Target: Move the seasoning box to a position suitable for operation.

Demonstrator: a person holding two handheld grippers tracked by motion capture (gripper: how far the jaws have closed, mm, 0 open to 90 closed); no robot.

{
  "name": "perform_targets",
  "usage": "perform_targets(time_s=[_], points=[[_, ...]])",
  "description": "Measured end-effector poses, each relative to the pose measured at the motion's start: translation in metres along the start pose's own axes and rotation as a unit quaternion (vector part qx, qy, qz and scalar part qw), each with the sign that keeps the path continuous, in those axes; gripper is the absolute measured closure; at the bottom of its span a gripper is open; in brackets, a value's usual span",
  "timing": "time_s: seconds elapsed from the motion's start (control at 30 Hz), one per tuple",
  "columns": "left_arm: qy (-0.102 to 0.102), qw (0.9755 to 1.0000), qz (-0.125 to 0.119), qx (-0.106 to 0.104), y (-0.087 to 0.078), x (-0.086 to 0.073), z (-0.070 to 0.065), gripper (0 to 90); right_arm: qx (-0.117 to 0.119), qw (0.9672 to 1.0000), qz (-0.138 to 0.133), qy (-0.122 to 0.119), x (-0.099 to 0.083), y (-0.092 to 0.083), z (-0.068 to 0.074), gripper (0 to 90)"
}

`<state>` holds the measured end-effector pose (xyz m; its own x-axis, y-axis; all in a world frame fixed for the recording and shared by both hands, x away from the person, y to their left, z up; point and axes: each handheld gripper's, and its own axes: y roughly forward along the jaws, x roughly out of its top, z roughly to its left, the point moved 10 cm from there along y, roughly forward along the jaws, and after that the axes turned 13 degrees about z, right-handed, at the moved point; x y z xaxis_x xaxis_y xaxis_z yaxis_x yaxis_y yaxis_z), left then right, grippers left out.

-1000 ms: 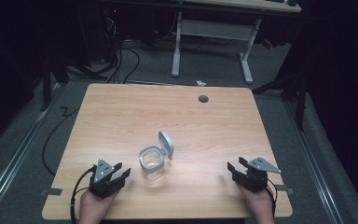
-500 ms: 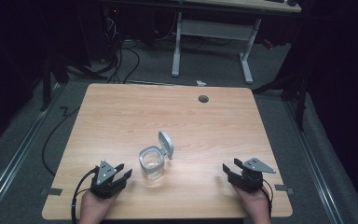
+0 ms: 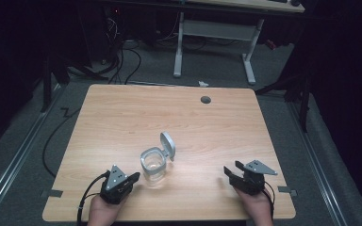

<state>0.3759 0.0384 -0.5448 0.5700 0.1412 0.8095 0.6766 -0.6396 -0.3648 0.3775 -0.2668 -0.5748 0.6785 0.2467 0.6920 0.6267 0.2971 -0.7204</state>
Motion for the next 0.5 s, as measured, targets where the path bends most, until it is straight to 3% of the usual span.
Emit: perform_targets(time_s=[0.5], points=[[0.006, 0.9998, 0.012, -0.018, 0.007, -0.007, -0.017, 90.0, 0.000, 1.0000, 0.004, -0.005, -0.001, 0.002, 0.002, 43.9]])
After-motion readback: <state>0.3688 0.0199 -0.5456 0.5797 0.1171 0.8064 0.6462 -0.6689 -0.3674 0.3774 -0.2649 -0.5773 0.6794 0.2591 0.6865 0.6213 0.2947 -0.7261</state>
